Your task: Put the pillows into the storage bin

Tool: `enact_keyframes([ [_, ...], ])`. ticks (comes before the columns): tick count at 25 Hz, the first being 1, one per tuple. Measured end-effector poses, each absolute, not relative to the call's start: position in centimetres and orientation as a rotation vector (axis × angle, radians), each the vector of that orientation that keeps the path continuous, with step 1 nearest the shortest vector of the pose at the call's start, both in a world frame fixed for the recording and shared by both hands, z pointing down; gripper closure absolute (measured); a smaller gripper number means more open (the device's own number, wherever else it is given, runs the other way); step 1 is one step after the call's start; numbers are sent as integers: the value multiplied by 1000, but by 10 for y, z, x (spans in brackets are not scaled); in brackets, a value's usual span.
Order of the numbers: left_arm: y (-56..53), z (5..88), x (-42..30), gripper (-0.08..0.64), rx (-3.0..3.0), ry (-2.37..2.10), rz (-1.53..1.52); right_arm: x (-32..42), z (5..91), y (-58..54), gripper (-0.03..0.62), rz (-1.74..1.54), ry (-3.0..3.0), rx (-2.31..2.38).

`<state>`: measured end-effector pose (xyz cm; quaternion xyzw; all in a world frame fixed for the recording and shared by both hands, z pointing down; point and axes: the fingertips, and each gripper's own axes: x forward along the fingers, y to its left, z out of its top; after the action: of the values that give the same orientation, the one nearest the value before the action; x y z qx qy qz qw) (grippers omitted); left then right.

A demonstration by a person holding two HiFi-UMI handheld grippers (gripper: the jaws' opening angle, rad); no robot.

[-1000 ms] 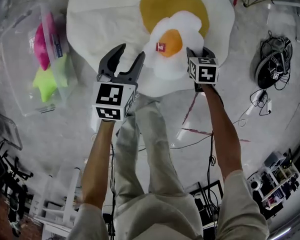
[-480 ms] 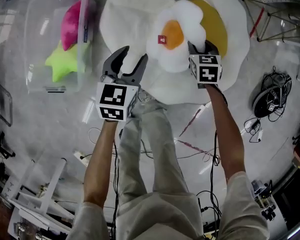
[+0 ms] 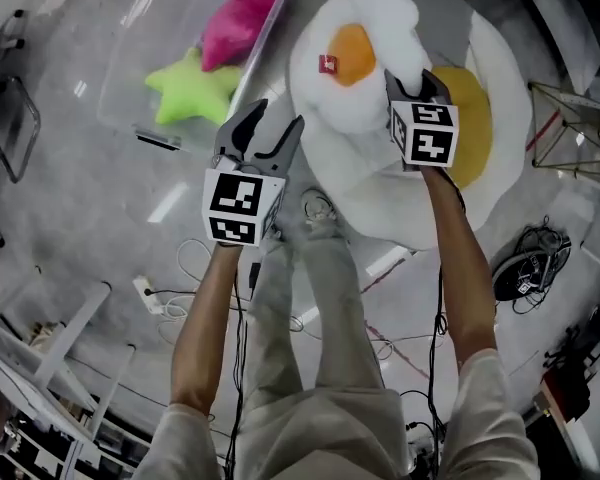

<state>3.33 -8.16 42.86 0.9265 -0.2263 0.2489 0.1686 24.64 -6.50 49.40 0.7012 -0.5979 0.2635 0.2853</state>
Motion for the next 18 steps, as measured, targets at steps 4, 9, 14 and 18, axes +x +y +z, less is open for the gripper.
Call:
enact_keyframes([
  [4, -121, 418, -24, 339, 2597, -768, 669, 193, 462, -133, 448, 617, -1704, 1835],
  [9, -162, 408, -91, 339, 2547, -902, 635, 121, 436, -208, 446, 537, -1817, 1759],
  [14, -192, 411, -156, 339, 2502, -1001, 621, 44, 438, -262, 445, 517, -1903, 1684],
  [18, -206, 423, -204, 339, 2461, -1059, 631, -11, 456, -295, 445, 520, -1940, 1618],
])
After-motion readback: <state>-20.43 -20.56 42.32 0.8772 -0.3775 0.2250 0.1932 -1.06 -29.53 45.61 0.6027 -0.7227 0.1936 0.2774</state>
